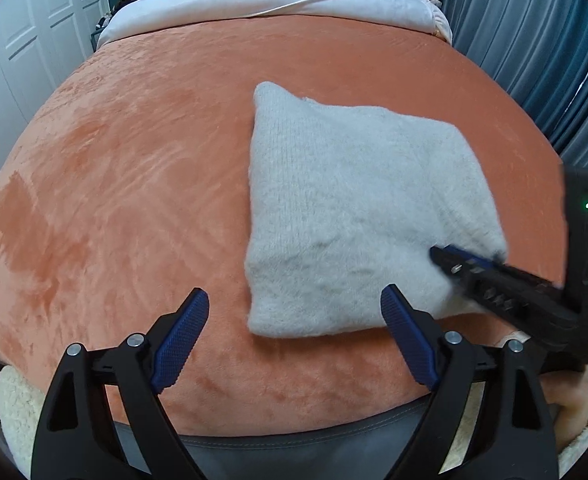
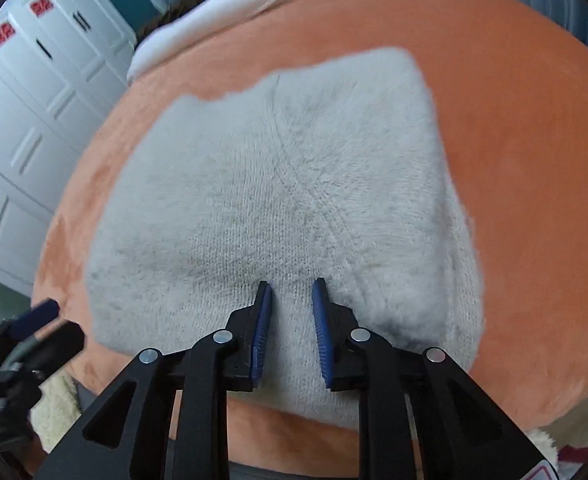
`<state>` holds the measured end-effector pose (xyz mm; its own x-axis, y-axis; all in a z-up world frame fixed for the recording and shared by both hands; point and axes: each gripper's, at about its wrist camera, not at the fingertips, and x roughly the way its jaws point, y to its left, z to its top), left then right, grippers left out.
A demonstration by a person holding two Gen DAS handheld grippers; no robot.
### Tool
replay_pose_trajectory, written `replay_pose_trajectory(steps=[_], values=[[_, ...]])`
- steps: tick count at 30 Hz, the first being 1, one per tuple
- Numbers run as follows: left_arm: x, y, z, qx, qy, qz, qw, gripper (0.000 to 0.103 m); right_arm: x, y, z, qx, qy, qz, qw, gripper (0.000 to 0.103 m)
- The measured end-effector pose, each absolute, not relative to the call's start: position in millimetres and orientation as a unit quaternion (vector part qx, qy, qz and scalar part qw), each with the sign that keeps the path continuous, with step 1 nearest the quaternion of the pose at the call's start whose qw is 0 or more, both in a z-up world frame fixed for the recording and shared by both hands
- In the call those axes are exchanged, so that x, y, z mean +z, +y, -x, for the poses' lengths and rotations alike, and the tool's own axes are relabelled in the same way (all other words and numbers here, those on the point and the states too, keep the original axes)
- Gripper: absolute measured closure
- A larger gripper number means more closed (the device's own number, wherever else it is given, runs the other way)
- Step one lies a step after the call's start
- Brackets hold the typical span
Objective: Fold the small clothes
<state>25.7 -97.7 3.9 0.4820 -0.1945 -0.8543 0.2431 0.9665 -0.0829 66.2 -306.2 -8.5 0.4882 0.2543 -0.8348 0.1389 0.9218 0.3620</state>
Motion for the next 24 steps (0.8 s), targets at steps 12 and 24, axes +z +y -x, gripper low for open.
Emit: replay_pose_trajectory(steps=[12, 24], values=[[-5.6, -79.0, -21.0, -0.093, 0.507, -0.033, 0.856, 0.017, -16.0, -236.2, -75.3, 0.092, 0.546, -0.144, 0.820, 0.083], [-2.5, -74.4, -39.6, -0.096, 0.501, -0.008, 0.860, 0.016, 49.5, -342.2, -115.6, -0.013, 0.463, -0.177, 0.868, 0.047]])
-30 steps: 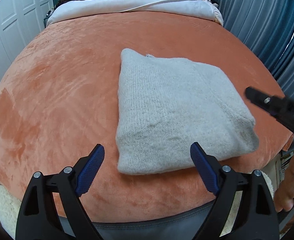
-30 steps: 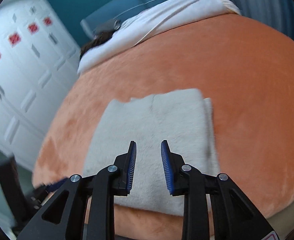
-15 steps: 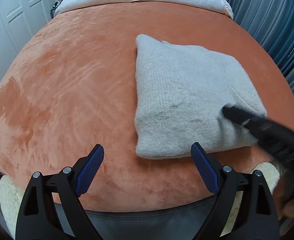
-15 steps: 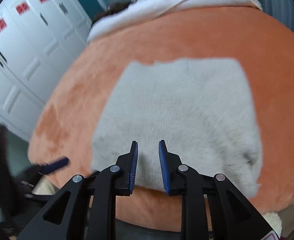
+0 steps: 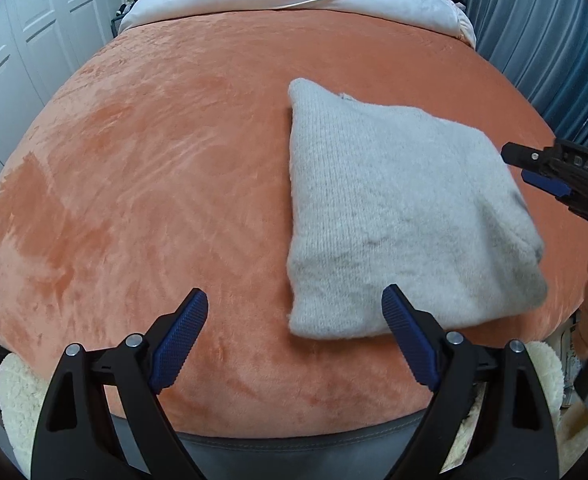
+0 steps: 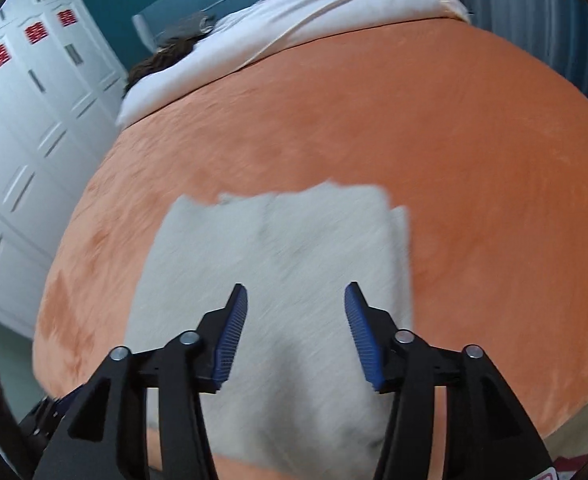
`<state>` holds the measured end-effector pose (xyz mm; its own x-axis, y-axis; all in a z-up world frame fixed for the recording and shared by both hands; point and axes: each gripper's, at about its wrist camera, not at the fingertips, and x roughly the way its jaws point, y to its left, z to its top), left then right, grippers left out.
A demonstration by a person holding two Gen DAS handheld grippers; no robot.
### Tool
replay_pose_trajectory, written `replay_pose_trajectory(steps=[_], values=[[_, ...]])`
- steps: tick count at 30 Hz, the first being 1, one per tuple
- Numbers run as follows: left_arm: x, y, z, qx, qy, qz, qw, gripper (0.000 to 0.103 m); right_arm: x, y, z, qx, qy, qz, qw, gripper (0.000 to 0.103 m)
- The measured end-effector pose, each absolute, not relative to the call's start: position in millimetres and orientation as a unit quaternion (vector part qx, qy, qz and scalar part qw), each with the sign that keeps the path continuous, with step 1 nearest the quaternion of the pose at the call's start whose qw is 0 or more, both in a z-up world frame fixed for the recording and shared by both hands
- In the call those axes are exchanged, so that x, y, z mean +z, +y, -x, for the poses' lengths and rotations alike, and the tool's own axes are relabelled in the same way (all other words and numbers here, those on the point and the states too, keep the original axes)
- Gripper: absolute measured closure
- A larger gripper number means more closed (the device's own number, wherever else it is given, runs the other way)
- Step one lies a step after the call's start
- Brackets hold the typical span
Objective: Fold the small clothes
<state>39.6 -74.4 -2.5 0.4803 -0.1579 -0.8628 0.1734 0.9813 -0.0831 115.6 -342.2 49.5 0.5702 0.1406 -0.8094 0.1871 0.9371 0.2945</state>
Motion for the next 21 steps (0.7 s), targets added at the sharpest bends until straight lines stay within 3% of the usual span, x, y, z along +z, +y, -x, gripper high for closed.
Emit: replay_pose_trajectory(steps=[4, 6, 8, 9, 12, 13, 16, 19, 21], values=[[-1.1, -79.6, -48.7, -0.105, 0.500, -0.004, 0.860, 0.015, 30.9, -369.9, -128.4, -0.056, 0.479, -0.202, 0.853, 0.037], [-4.0, -82.4, -51.3, -0.108, 0.502, -0.004, 0.858, 0.014, 7.0, -374.0, -132.1, -0.049, 0.507, -0.222, 0.831, 0.037], [-11.2, -84.8, -54.6, -0.110, 0.512, -0.006, 0.852, 0.014, -9.3, -360.9, -137.0, -0.030, 0.533, -0.206, 0.820, 0.070], [-13.8, -85.0, -55.3, -0.109, 0.515, -0.007, 0.850, 0.014, -4.0, -356.5, -137.9, -0.026, 0.530, -0.192, 0.825, 0.079], [-14.5, -82.5, -54.6, -0.109, 0.512, -0.004, 0.852, 0.014, 52.3, -349.1, -127.4, 0.018, 0.451, -0.198, 0.870, 0.087], [-14.8, -81.2, -55.5, -0.109, 0.512, -0.002, 0.852, 0.014, 71.9, -349.6, -122.2, 0.028, 0.424, -0.201, 0.883, 0.096], [-18.8, -78.7, -58.7, -0.106, 0.515, 0.008, 0.851, 0.013, 83.0, -361.0, -116.5, 0.015, 0.390, -0.203, 0.898, 0.095], [-24.6, -81.5, -60.2, -0.108, 0.523, 0.009, 0.845, 0.013, -3.1, -368.3, -143.6, -0.043, 0.513, -0.148, 0.844, 0.094], [-25.9, -85.1, -58.5, -0.110, 0.523, -0.003, 0.845, 0.013, -17.7, -369.0, -139.2, -0.039, 0.511, -0.156, 0.845, 0.093]])
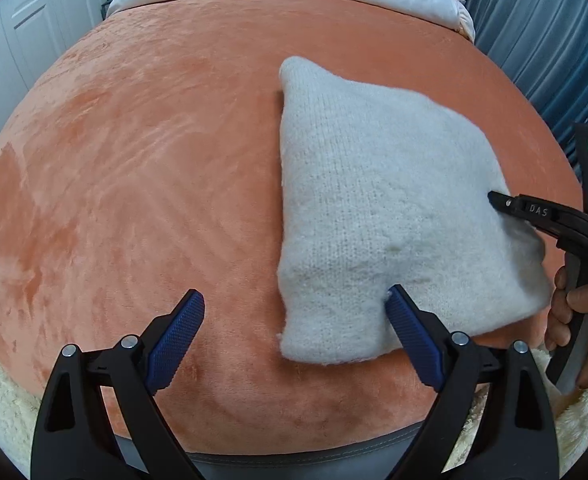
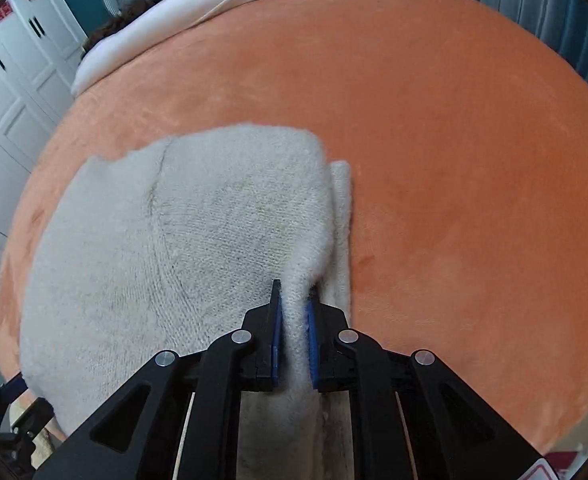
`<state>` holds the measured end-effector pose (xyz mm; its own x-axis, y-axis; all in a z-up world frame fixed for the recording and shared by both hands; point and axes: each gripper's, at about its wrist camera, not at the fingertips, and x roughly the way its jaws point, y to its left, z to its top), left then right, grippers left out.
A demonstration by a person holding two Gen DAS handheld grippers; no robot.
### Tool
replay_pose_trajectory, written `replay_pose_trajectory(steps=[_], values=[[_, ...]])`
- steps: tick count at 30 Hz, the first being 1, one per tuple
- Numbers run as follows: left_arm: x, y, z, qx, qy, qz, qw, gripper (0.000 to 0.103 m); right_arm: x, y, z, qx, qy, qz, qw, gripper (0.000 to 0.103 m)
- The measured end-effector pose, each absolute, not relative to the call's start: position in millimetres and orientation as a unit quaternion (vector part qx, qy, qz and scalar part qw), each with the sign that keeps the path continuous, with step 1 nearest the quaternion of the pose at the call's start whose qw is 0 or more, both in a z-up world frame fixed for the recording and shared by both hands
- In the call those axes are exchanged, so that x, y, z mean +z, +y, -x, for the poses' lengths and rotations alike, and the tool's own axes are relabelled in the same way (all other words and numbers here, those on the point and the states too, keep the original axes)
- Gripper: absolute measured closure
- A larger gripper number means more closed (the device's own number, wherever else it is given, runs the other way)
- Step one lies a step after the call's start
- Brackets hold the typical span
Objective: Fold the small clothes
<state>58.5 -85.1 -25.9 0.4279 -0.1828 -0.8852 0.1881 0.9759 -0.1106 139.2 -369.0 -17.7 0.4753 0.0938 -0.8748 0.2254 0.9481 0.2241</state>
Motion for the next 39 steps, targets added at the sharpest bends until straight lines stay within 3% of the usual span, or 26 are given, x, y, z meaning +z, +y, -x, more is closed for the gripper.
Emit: replay_pose_trajectory(steps=[7, 11, 13, 15, 17, 18, 19, 20, 24, 26, 27, 31, 36, 39], values=[[-28.3, -78.9, -56.3, -0.106, 0.529, 0.003, 0.842, 0.013, 55.4, -362.8, -83.0, -0.010, 0.432, -0.208, 0.878, 0.086], [-31.7, -82.4, -53.7, -0.100, 0.527, -0.007, 0.844, 0.012, 22.0, -345.6, -51.7, -0.001, 0.480, -0.178, 0.859, 0.086], [-37.0, -84.7, -52.3, -0.097, 0.532, -0.012, 0.841, 0.012, -12.7, -348.4, -49.8, -0.021, 0.519, -0.172, 0.837, 0.094], [-35.2, -83.9, -48.1, -0.096, 0.533, -0.016, 0.840, 0.012, -5.3, -355.4, -46.5, -0.020, 0.503, -0.199, 0.841, 0.092], [-29.2, -82.7, -41.2, -0.096, 0.526, -0.025, 0.845, 0.012, 15.9, -358.5, -40.0, -0.034, 0.475, -0.209, 0.854, 0.076], [-27.4, -82.2, -38.5, -0.096, 0.525, -0.026, 0.845, 0.012, 23.7, -359.2, -36.3, -0.043, 0.460, -0.209, 0.862, 0.057], [-26.2, -81.5, -35.9, -0.098, 0.525, -0.023, 0.845, 0.012, 27.1, -359.7, -33.5, -0.043, 0.449, -0.212, 0.867, 0.045], [-25.8, -81.3, -33.7, -0.098, 0.525, -0.019, 0.845, 0.012, 27.7, -361.7, -34.2, -0.039, 0.445, -0.218, 0.868, 0.043], [-25.3, -90.0, -26.9, -0.105, 0.530, -0.017, 0.841, 0.012, 7.3, -360.6, -48.5, -0.030, 0.466, -0.228, 0.854, 0.044], [-18.7, -97.0, -22.1, -0.112, 0.521, -0.022, 0.846, 0.012, 1.4, -356.5, -58.9, -0.018, 0.477, -0.229, 0.849, 0.077], [-13.8, -100.9, -19.7, -0.116, 0.517, -0.029, 0.848, 0.012, 6.5, -354.4, -57.6, -0.015, 0.476, -0.232, 0.848, 0.086], [-0.9, -107.0, -15.3, -0.122, 0.499, -0.042, 0.857, 0.012, 47.4, -361.8, -35.6, -0.010, 0.403, -0.235, 0.885, 0.090], [-10.3, -111.2, -17.8, -0.116, 0.516, -0.036, 0.848, 0.012, -32.2, -367.8, -47.8, -0.021, 0.491, -0.241, 0.837, 0.090], [-7.8, -113.3, -14.7, -0.119, 0.512, -0.047, 0.849, 0.012, -5.8, -367.4, -45.6, -0.020, 0.473, -0.241, 0.847, 0.087]])
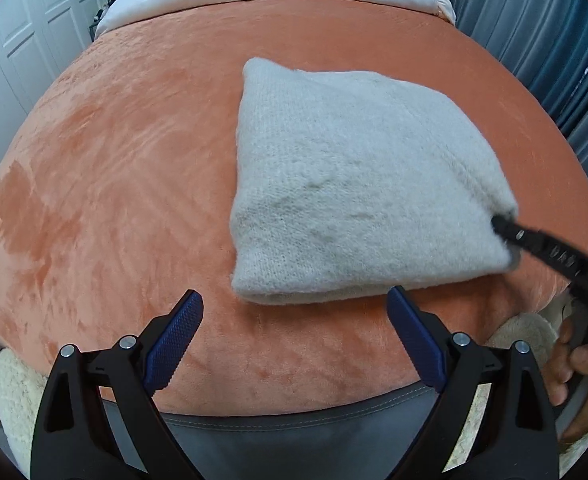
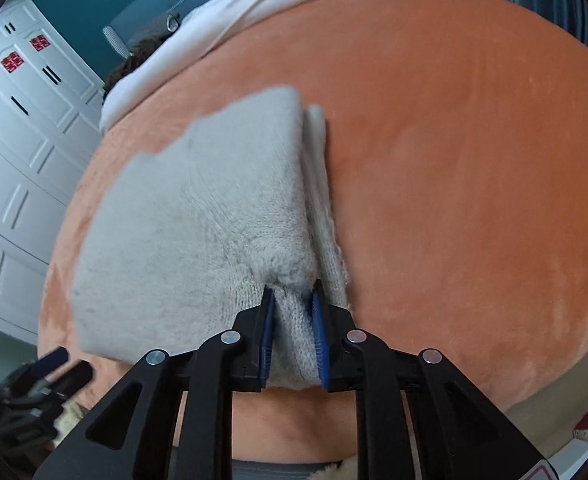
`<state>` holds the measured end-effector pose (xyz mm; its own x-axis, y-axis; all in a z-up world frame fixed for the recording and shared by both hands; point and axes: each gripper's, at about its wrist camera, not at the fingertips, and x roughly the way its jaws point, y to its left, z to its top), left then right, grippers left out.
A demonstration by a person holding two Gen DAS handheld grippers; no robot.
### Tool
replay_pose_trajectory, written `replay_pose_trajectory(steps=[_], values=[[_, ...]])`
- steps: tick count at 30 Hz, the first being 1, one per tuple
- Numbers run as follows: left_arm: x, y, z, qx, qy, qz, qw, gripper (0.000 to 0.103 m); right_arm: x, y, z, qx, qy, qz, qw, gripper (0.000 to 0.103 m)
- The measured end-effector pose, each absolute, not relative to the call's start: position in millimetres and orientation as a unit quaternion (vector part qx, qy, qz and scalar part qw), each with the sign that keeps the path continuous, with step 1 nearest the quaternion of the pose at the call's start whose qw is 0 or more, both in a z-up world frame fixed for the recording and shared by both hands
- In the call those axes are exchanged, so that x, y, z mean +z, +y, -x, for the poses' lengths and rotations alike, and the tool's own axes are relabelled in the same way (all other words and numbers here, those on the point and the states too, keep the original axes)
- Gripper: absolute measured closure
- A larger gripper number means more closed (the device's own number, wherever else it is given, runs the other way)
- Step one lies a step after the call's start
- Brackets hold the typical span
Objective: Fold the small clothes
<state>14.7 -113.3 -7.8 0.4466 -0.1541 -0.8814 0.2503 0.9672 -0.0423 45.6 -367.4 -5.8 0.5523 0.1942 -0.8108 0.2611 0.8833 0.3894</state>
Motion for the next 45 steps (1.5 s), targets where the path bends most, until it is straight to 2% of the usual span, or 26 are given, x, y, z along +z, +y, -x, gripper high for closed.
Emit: replay_pose_trajectory(steps=[1, 4, 9, 12, 15, 20, 23, 26, 30, 32, 33, 34, 36, 40, 45], values=[[-5.8, -114.1, -13.1, -0.119, 0.510, -0.050, 0.851, 0.012, 3.9, -365.6, -43.9, -0.021, 0.466, -0.239, 0.852, 0.082], [5.0, -110.5, -16.9, -0.116, 0.497, -0.030, 0.860, 0.012, 27.5, -359.0, -33.4, -0.040, 0.443, -0.215, 0.869, 0.078], [25.7, -116.8, -44.0, -0.108, 0.464, -0.020, 0.879, 0.012, 47.3, -344.3, -31.5, -0.017, 0.429, -0.199, 0.881, 0.077], [5.8, -124.7, -70.0, -0.081, 0.488, -0.033, 0.868, 0.013, 30.3, -334.7, -42.2, -0.009, 0.459, -0.162, 0.874, 0.079], [-29.5, -128.8, -85.3, -0.072, 0.535, -0.047, 0.840, 0.015, -17.3, -332.8, -57.8, -0.016, 0.522, -0.145, 0.840, 0.086], [-33.6, -124.1, -81.3, -0.071, 0.531, -0.035, 0.844, 0.015, 16.8, -324.9, -47.7, -0.018, 0.487, -0.132, 0.863, 0.085], [-34.5, -128.7, -78.8, -0.070, 0.527, -0.046, 0.846, 0.014, -16.2, -323.1, -57.2, -0.018, 0.523, -0.124, 0.843, 0.084], [-32.3, -129.3, -76.9, -0.069, 0.524, -0.050, 0.847, 0.014, -7.9, -315.3, -57.0, -0.026, 0.515, -0.110, 0.850, 0.084], [-25.1, -122.8, -73.9, -0.083, 0.529, -0.027, 0.844, 0.015, 17.5, -318.0, -44.2, -0.034, 0.485, -0.141, 0.862, 0.077], [-19.6, -116.6, -68.4, -0.102, 0.530, -0.002, 0.842, 0.012, 24.4, -329.0, -34.3, -0.046, 0.470, -0.166, 0.866, 0.057], [-18.3, -114.1, -65.7, -0.111, 0.529, 0.008, 0.841, 0.011, 26.7, -336.3, -31.5, -0.052, 0.463, -0.179, 0.866, 0.043], [-17.9, -110.1, -62.6, -0.121, 0.528, 0.022, 0.840, 0.010, 27.3, -342.9, -28.2, -0.055, 0.457, -0.193, 0.867, 0.035], [-20.6, -102.7, -57.2, -0.144, 0.529, 0.054, 0.834, 0.008, 21.8, -355.8, -28.6, -0.053, 0.459, -0.215, 0.861, 0.030], [-40.8, -82.9, -58.6, -0.158, 0.549, 0.128, 0.811, 0.008, -0.4, -366.7, -35.9, -0.031, 0.474, -0.280, 0.834, 0.025], [-52.0, -76.2, -64.8, -0.145, 0.559, 0.138, 0.805, 0.008, -27.2, -364.7, -49.3, -0.029, 0.494, -0.313, 0.810, 0.025]])
